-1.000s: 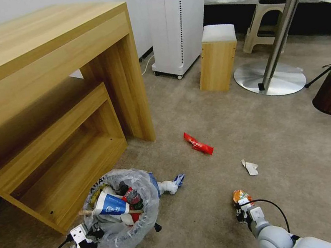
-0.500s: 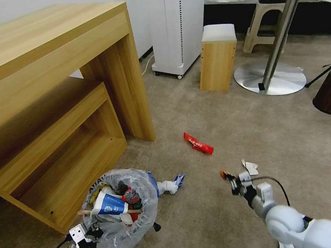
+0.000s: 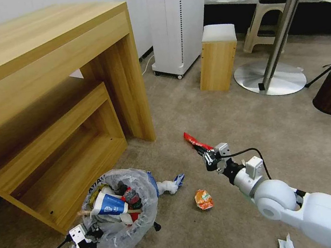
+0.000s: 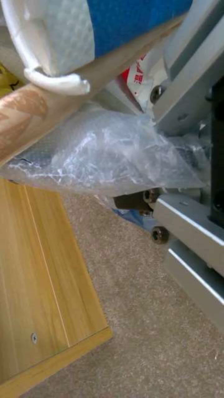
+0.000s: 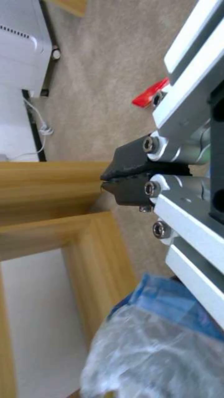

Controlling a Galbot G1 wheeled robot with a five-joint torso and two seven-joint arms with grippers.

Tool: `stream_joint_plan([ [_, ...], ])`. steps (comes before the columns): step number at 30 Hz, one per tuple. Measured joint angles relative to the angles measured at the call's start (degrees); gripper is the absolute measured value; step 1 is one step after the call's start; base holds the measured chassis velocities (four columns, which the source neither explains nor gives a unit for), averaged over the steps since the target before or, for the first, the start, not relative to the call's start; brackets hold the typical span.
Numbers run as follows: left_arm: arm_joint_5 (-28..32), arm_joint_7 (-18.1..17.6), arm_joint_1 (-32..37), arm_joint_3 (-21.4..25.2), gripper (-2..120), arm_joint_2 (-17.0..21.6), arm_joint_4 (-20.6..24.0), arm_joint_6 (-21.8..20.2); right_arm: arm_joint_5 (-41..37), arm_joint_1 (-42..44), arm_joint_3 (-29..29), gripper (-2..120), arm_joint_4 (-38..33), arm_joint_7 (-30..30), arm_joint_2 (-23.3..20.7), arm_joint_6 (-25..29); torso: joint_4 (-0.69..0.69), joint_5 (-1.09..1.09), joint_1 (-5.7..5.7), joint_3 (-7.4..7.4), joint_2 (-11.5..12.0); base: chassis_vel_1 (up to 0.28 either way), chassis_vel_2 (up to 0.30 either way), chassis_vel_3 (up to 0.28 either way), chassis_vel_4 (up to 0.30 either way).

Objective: Pick up the trash bin and place the garbage on the floor into it.

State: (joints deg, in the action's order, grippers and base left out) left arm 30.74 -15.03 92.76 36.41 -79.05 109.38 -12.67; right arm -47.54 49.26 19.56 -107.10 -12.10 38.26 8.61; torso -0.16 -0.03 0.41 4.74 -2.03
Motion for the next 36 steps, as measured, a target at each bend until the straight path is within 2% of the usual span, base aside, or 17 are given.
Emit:
stream_joint_plan([
  [9, 0.29, -0.17, 0.49, 0.28, 1, 0.56, 0.94, -0.22, 0.65, 0.9, 0.03, 0, 1.52, -0.39, 0.43, -0.04, 0.01, -0.02, 0.0, 0.0, 0.0, 0.0, 0.0, 0.0, 0.0],
  [17, 0.52, -0.18, 0.75, 0.49, 1, 0.9, 1.2, -0.24, -0.15, 1.37, 0.0, 12, 2.59, -2.28, 1.56, -1.83, 0.02, -0.01, 0.0, 0.0, 0.0, 0.0, 0.0, 0.0, 0.0],
  [21, 0.59, -0.17, 0.63, 0.45, 1, 1.1, 0.98, -0.17, -0.37, 2.22, 0.36, 33, 4.13, -5.34, 2.32, -5.29, 0.02, 0.0, 0.0, 0.0, -0.01, 0.0, 0.0, 0.0, 0.0],
  [22, 0.59, -0.17, 0.63, 0.45, 1, 1.1, 0.98, -0.17, -0.37, 2.22, 0.36, 33, 4.13, -5.34, 2.32, -5.29, 0.02, 0.0, 0.0, 0.0, -0.01, 0.0, 0.0, 0.0, 0.0],
  [25, 0.79, -0.14, 0.59, 0.45, 1, 1.47, 0.91, -0.13, -0.59, 2.67, 1.45, 48, 5.37, -11.42, 3.32, -12.08, 0.02, 0.0, -0.01, 0.0, 0.0, 0.0, 0.0, 0.0, 0.0],
  [27, 0.96, -0.13, 0.54, 0.47, 1, 1.57, 0.91, -0.14, -0.69, 2.68, 2.16, 52, 6.56, -12.98, 3.8, -14.02, 0.02, 0.0, -0.01, 0.0, 0.0, 0.0, 0.0, 0.0, 0.0],
  [29, 1.04, -0.14, 0.54, 0.47, 1, 1.68, 0.88, -0.14, -0.36, 2.49, 3.04, 61, 8.47, -13.7, 4.61, -14.52, 0.0, 0.0, -0.01, 0.0, -0.01, 0.0, 0.0, 0.0, 0.0],
  [30, 1.04, -0.14, 0.54, 0.47, 1, 1.68, 0.88, -0.14, -0.36, 2.49, 3.04, 61, 8.47, -13.7, 4.61, -14.52, 0.0, 0.0, -0.01, 0.0, -0.01, 0.0, 0.0, 0.0, 0.0],
  [33, 1.09, -0.14, 0.26, 0.34, 1, 1.76, 0.36, -0.1, -0.46, 1.26, 4.59, 75, 12.55, -14.77, 7.04, -16.41, 0.04, 0.02, -0.01, -0.01, -0.01, 0.0, 0.0, 0.0, 0.0],
  [34, 1.09, -0.14, 0.26, 0.34, 1, 1.76, 0.36, -0.1, -0.46, 1.26, 4.59, 75, 12.55, -14.77, 7.04, -16.41, 0.04, 0.02, -0.01, -0.01, -0.01, 0.0, 0.0, 0.0, 0.0],
  [36, 1.1, -0.13, -0.1, 0.17, 1, 1.76, 0.0, -0.03, -0.47, 0.77, 5.45, 84, 14.38, -15.36, 8.43, -17.14, 0.04, 0.03, -0.01, -0.01, -0.01, 0.0, 0.0, 0.0, 0.0],
])
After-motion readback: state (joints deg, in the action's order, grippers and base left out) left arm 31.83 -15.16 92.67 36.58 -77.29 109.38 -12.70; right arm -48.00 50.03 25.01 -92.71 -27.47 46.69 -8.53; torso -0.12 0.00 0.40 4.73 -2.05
